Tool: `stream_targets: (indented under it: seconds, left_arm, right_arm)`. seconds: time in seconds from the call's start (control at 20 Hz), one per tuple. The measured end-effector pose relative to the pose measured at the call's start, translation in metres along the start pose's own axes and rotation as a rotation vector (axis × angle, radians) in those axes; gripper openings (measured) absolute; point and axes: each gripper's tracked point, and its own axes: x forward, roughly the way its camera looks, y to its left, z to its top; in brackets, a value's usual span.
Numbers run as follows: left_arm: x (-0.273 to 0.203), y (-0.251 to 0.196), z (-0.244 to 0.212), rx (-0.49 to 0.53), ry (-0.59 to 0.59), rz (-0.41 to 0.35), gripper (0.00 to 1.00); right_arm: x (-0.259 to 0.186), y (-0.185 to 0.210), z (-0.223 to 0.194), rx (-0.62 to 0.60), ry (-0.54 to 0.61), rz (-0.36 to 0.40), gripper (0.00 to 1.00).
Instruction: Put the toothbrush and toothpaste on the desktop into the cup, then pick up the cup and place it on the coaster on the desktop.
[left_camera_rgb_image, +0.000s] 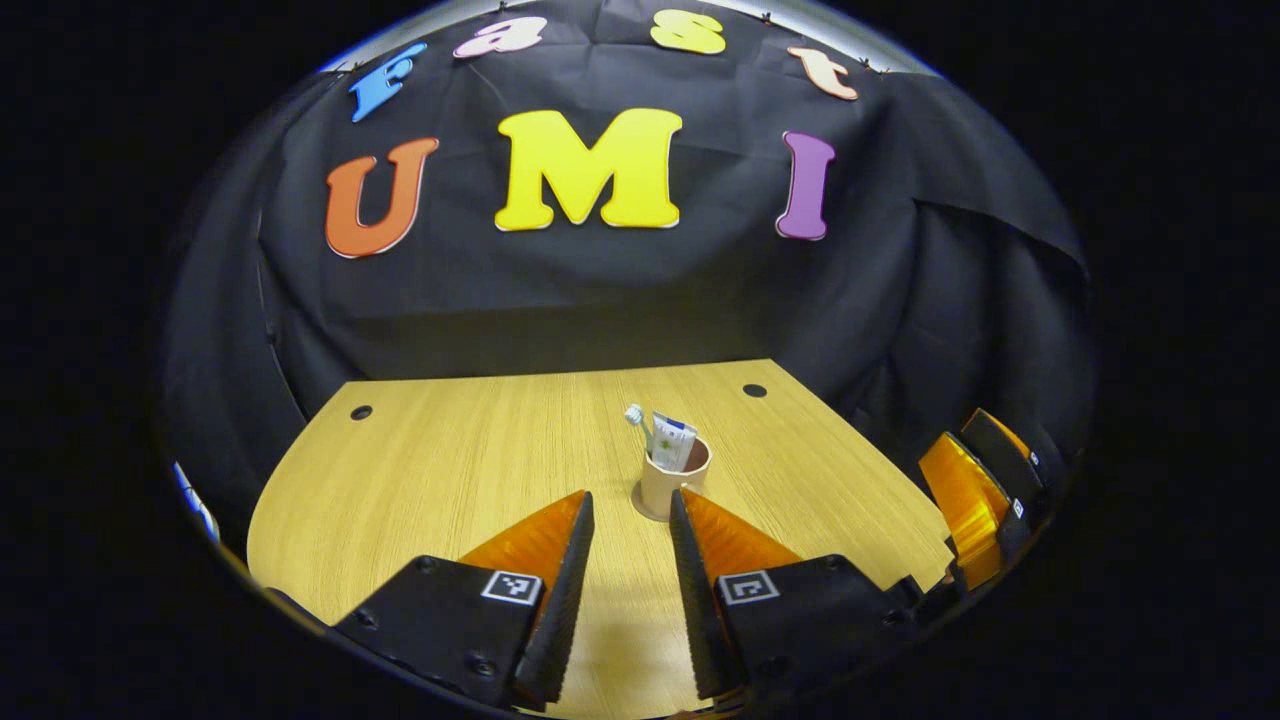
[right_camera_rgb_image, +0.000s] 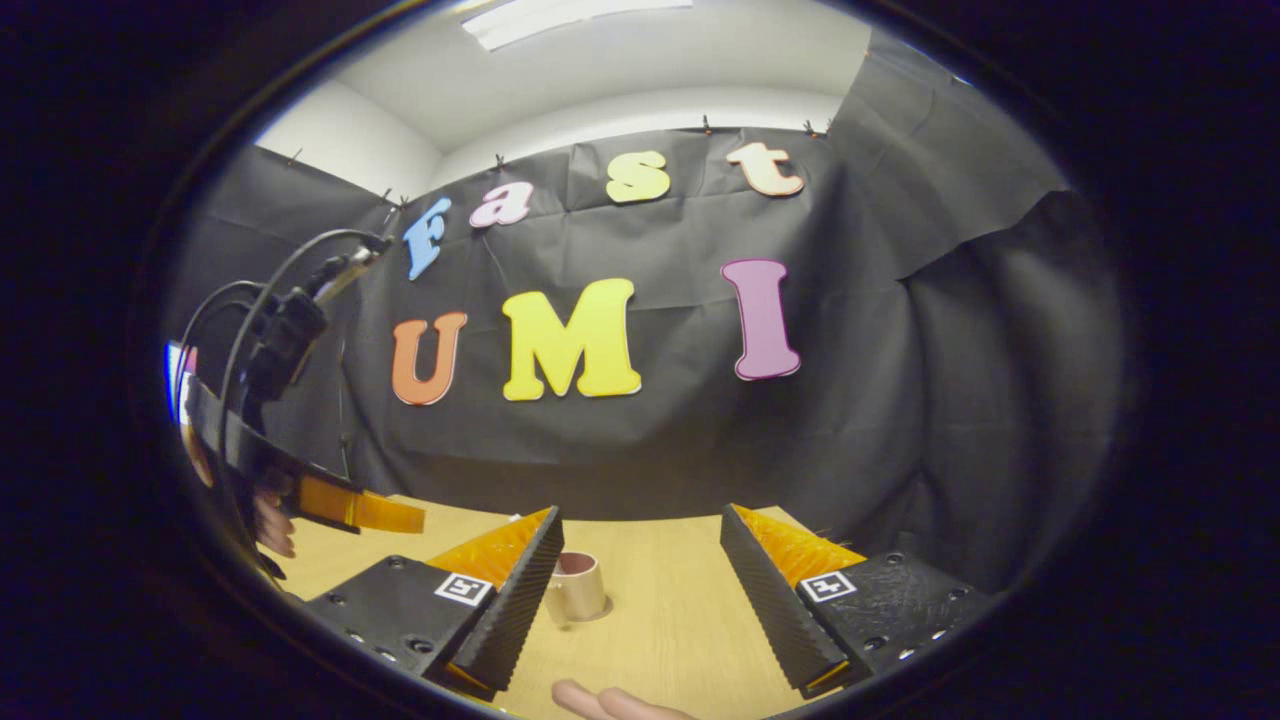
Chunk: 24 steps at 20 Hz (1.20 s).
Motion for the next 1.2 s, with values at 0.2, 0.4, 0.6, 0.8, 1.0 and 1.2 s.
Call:
stream_targets:
  seconds: [0.2,0.4,0.6,0.8,1.0,1.2]
  left_arm:
    - [-0.028,0.031,0.012,0.049,-0.216,0.064,0.83]
    - [-0.045,0.034,0.014,-0.023,-0.404,0.026,0.95]
    - [-0.033,0.043,-0.013,-0.082,-0.4,0.006,0.97]
    - [-0.029,0.057,-0.011,-0.072,-0.397,0.059,0.98]
    - [-0.028,0.061,-0.015,-0.046,-0.385,0.097,0.97]
    - [-0.033,0.064,-0.014,-0.018,-0.389,0.126,0.97]
  right_arm:
    - [0.0,0.027,-0.019,-0.049,0.034,0.018,0.96]
    - [-0.004,0.045,-0.034,-0.13,0.065,-0.003,0.99]
    - [-0.015,0.066,-0.041,-0.172,0.075,-0.007,0.96]
    - [-0.017,0.061,-0.033,-0.161,0.046,-0.042,0.95]
    - [-0.017,0.051,-0.029,-0.111,0.047,-0.064,0.94]
    - [-0.013,0.048,-0.032,-0.102,0.054,-0.067,0.96]
